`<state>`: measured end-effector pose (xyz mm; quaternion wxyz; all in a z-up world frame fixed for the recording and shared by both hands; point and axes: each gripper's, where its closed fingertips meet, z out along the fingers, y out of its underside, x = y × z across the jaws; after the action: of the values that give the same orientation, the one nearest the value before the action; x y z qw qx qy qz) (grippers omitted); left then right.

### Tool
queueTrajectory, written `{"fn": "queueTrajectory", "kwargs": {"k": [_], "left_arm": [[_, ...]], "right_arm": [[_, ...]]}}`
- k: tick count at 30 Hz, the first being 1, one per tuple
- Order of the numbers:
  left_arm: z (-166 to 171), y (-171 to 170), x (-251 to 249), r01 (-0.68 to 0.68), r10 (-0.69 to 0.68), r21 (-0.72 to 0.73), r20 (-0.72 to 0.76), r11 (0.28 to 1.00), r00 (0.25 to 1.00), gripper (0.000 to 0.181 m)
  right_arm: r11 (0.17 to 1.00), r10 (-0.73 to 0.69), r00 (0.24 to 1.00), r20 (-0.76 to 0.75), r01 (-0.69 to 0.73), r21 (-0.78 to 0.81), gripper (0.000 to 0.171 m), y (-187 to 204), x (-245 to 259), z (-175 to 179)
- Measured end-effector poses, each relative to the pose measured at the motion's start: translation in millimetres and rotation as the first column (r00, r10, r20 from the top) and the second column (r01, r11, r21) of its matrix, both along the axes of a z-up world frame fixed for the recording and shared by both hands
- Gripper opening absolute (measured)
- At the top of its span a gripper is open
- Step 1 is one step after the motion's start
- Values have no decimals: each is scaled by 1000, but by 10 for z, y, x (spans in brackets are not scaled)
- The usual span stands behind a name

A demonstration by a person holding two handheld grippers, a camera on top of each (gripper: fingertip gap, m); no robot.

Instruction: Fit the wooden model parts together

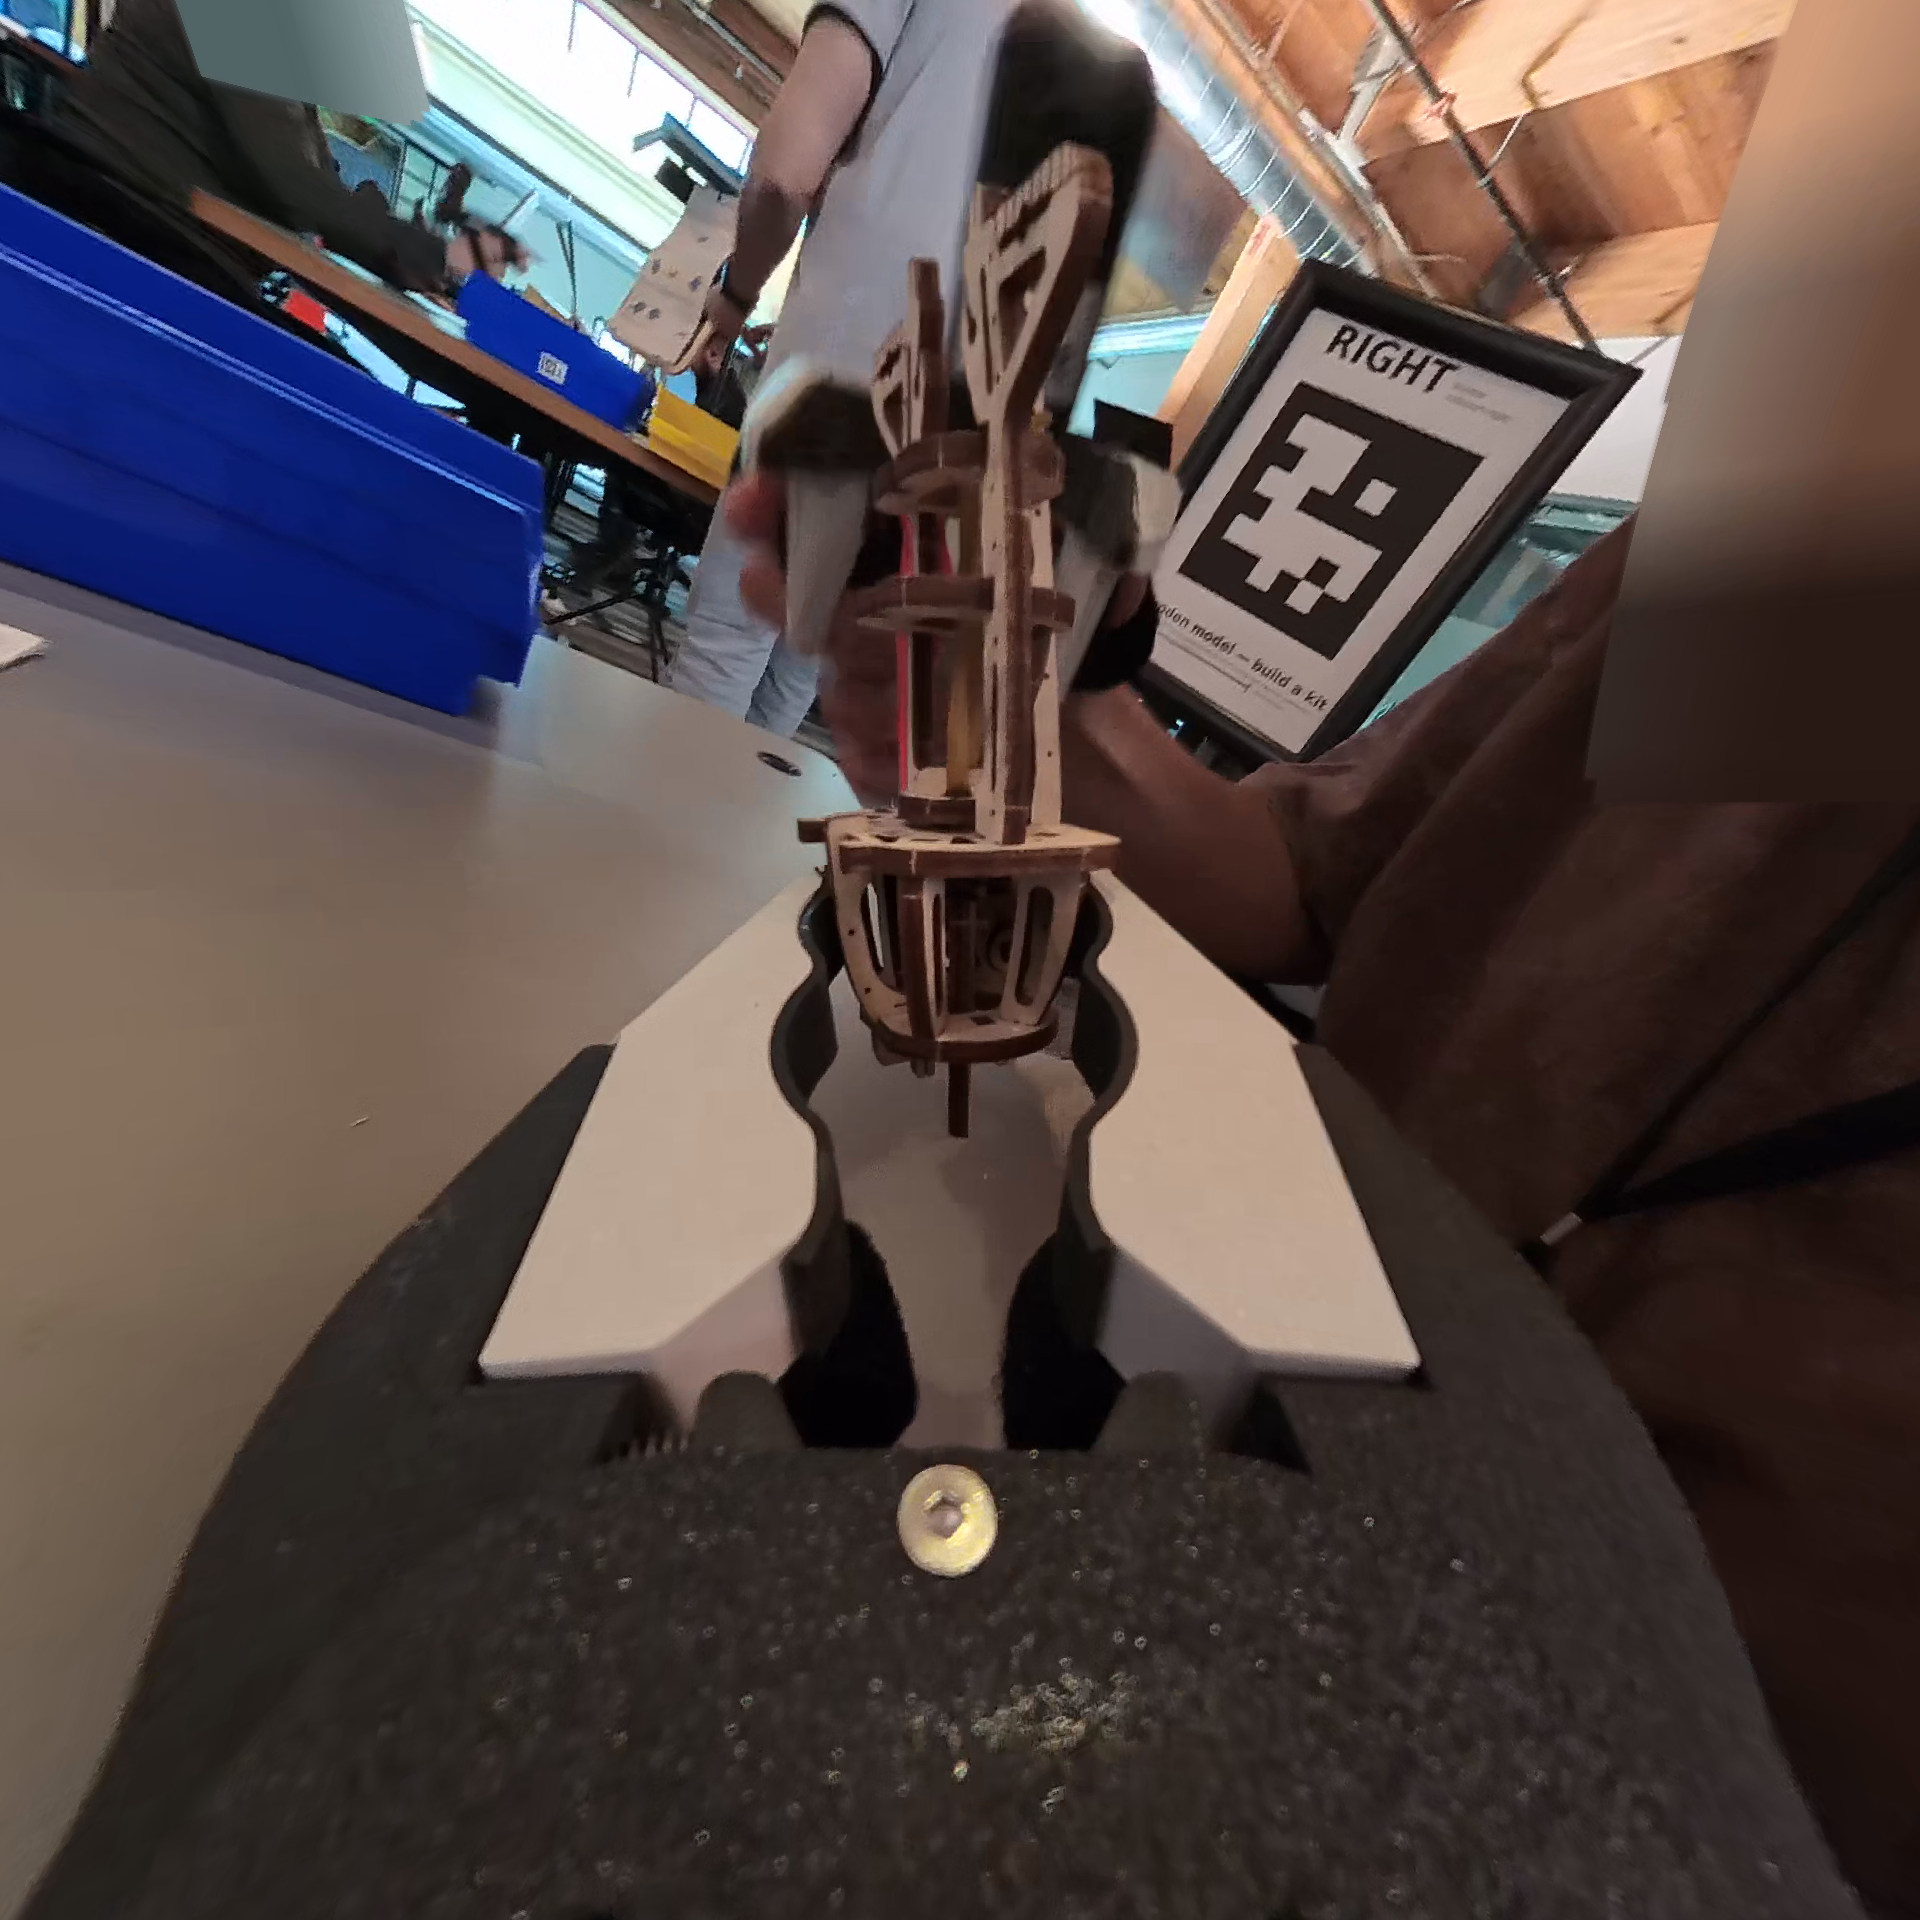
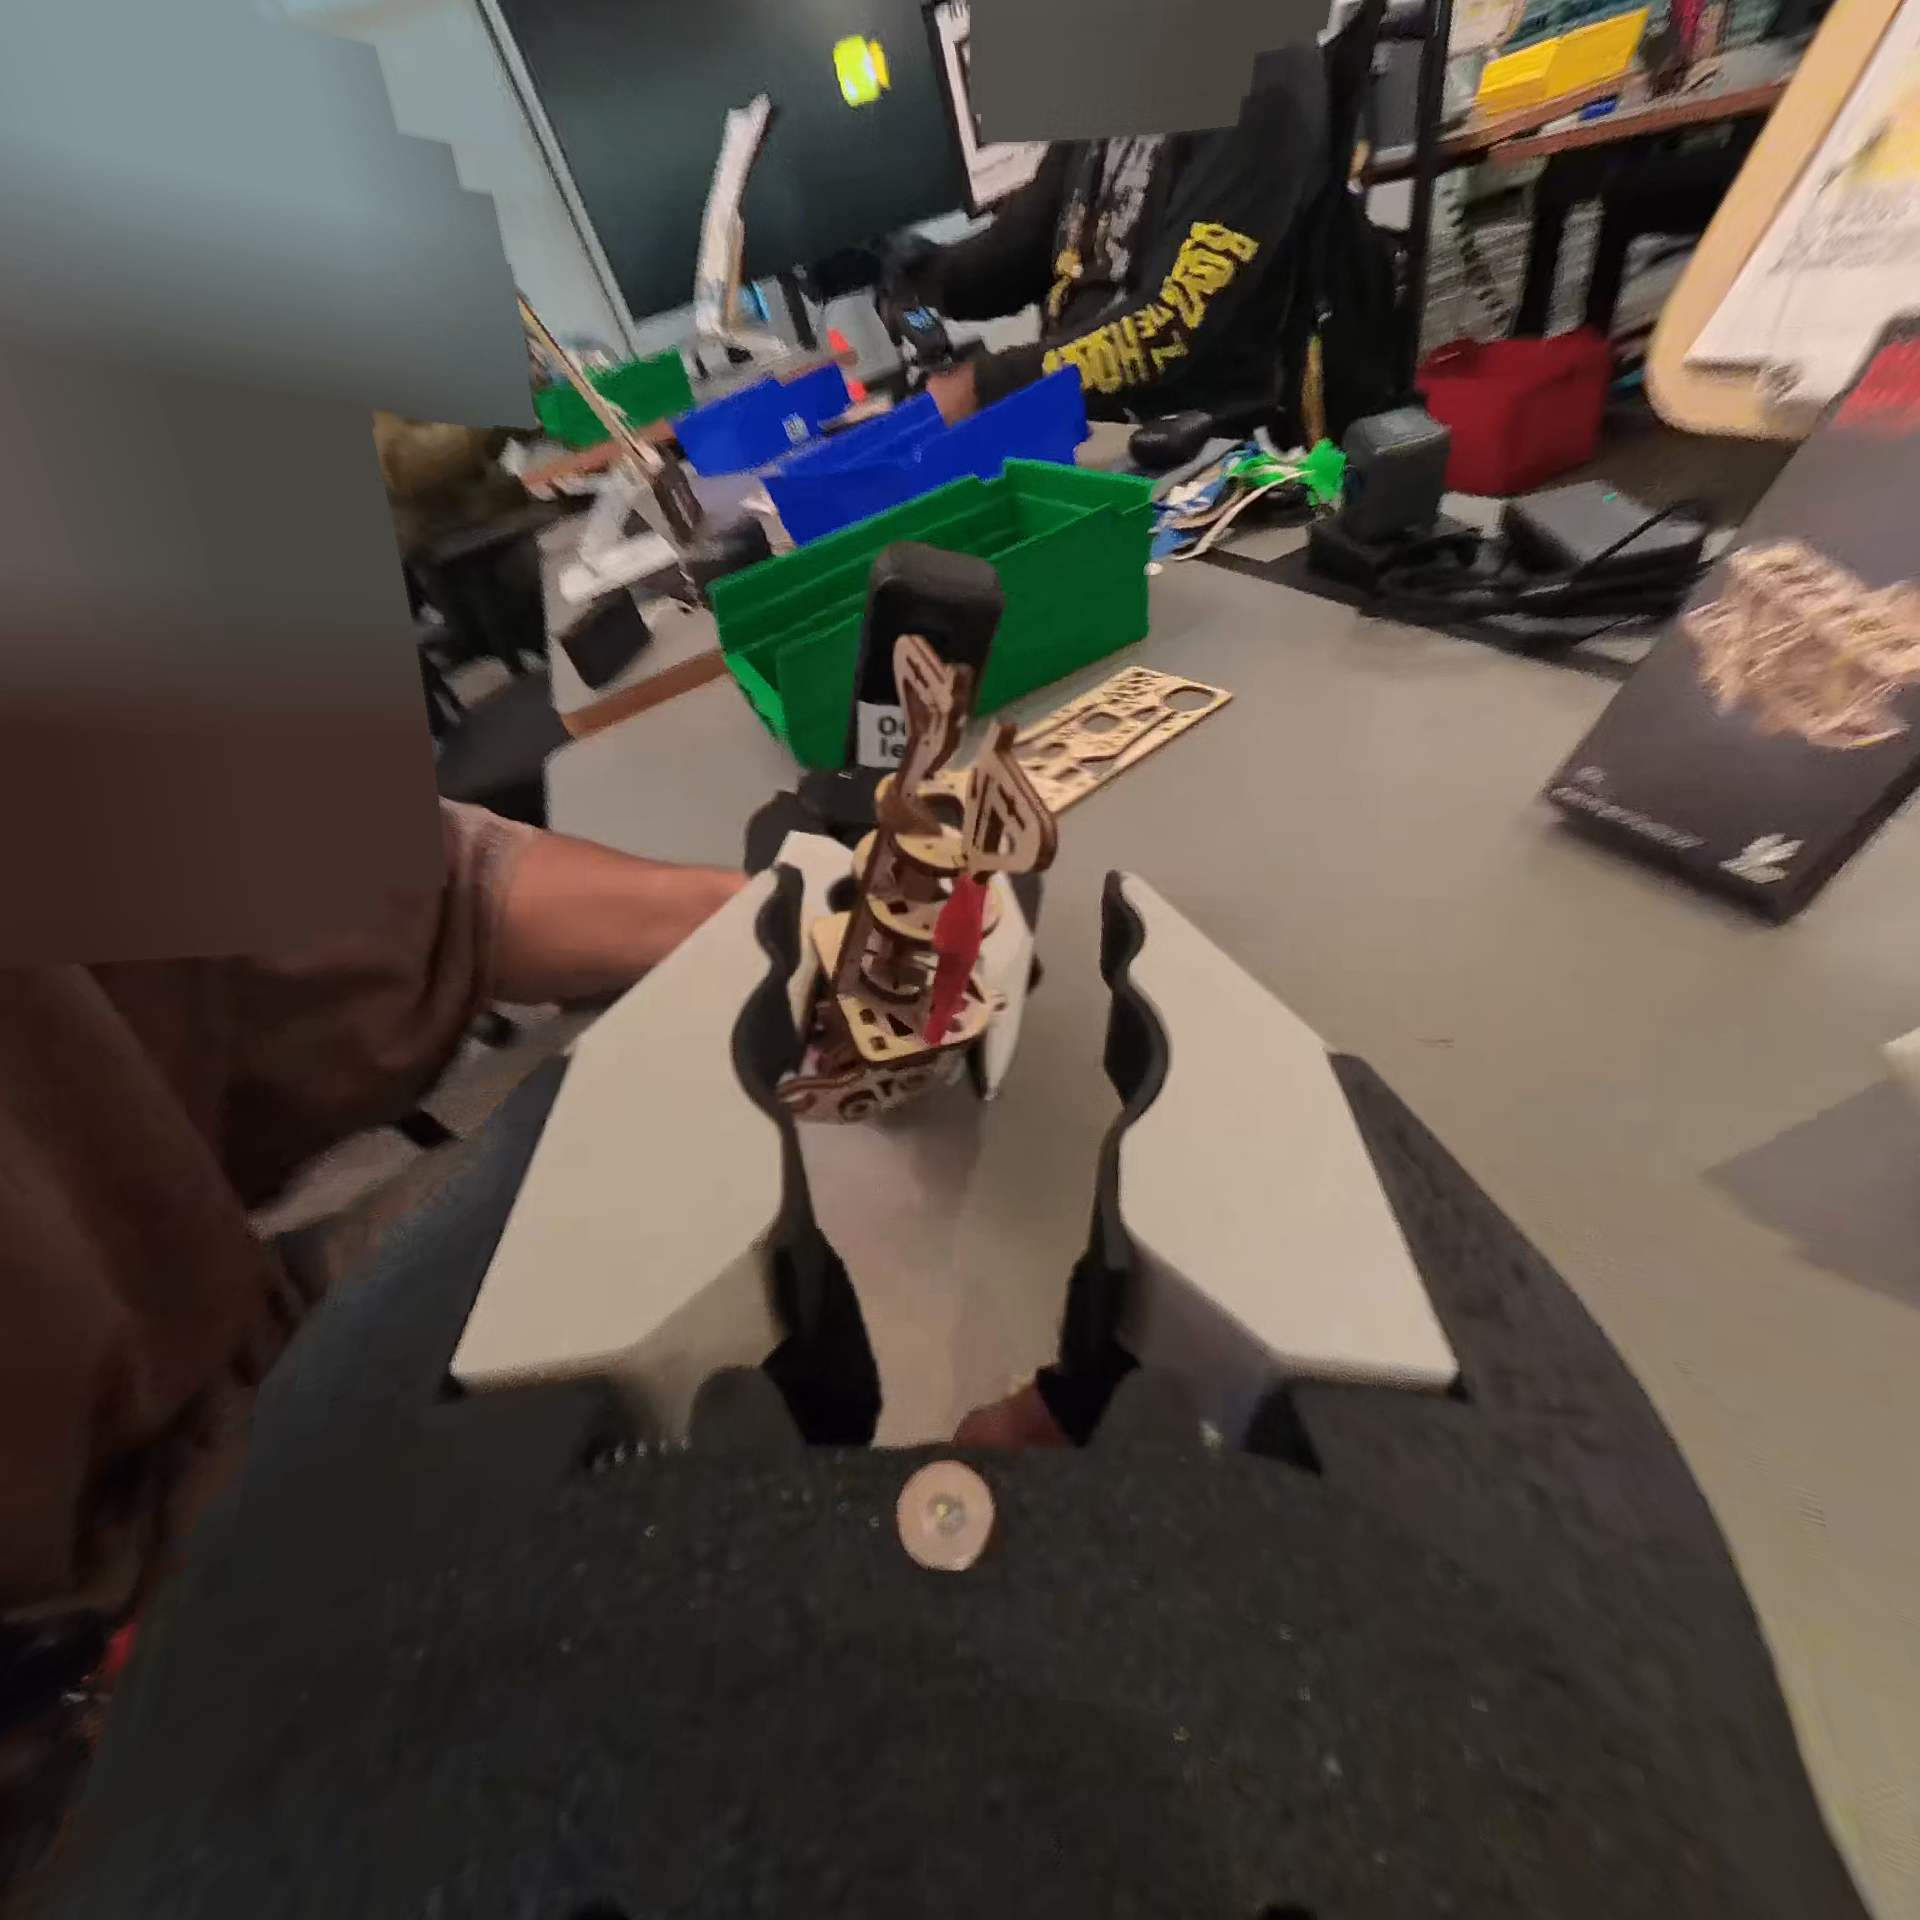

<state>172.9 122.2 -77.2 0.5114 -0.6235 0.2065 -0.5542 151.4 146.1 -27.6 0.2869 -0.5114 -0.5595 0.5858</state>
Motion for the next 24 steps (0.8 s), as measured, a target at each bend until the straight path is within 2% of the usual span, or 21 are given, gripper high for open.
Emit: {"fn": "queueTrajectory", "kwargs": {"k": [3, 6, 7, 11, 13, 16, 19, 22, 24], "left_arm": [[16, -31, 47, 13, -13, 13, 6, 1000, 1000, 40], [-2, -26, 72, 13, -13, 2, 4, 1000, 1000, 41], [-3, -14, 65, 7, -7, -3, 9, 1000, 1000, 40], [-35, 27, 52, -23, 22, -14, -12, 1000, 1000, 42], [-64, 88, -8, -69, 68, -22, -43, 997, 997, 54], [-93, 165, -98, -134, 133, -11, -92, 991, 987, 61], [-128, 187, -82, -170, 170, 12, -146, 985, 975, 68], [-180, 200, -49, -175, 171, -3, -170, 985, 970, 63], [-179, 206, -59, -184, 181, 1, -173, 983, 968, 50]], "right_arm": [[994, 66, 997, 40, -62, -90, 58, -134, -79, -206], [983, 83, 996, -30, -87, -164, 34, -177, -97, -157], [979, 85, 996, -33, -89, -182, 31, -177, -101, -159], [974, 86, 996, -28, -90, -206, 31, -129, -81, -195], [978, 80, 997, 1, -78, -194, 31, -76, -64, -243], [987, 43, 996, 74, -31, -160, 31, 33, -58, -325], [998, 27, 986, 167, -18, -55, 31, 16, -73, -461], [1000, 22, 976, 216, -25, 12, 31, -52, -107, -529], [999, 32, 978, 206, -35, 9, 31, -102, -126, -503]]}}
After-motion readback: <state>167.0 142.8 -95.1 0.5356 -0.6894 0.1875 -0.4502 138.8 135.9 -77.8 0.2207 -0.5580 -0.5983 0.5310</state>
